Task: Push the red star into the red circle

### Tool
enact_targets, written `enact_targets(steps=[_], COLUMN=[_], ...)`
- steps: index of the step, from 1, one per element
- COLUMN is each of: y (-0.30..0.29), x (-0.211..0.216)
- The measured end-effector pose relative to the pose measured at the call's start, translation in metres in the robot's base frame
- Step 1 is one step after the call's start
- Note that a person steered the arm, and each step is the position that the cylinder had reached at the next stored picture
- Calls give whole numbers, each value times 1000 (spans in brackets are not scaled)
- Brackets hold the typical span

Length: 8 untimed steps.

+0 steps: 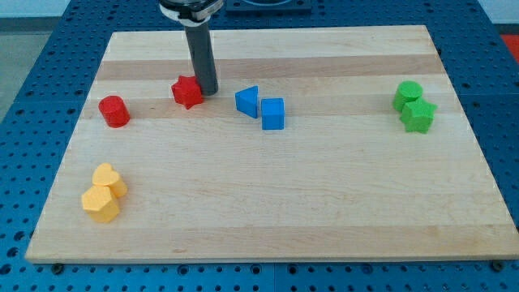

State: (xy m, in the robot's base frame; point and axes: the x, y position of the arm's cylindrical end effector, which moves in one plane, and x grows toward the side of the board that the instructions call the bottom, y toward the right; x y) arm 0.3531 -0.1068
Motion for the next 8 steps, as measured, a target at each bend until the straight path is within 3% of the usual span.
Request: enact_targets(steps=[2,8], y=[-34,-93], x=[26,27])
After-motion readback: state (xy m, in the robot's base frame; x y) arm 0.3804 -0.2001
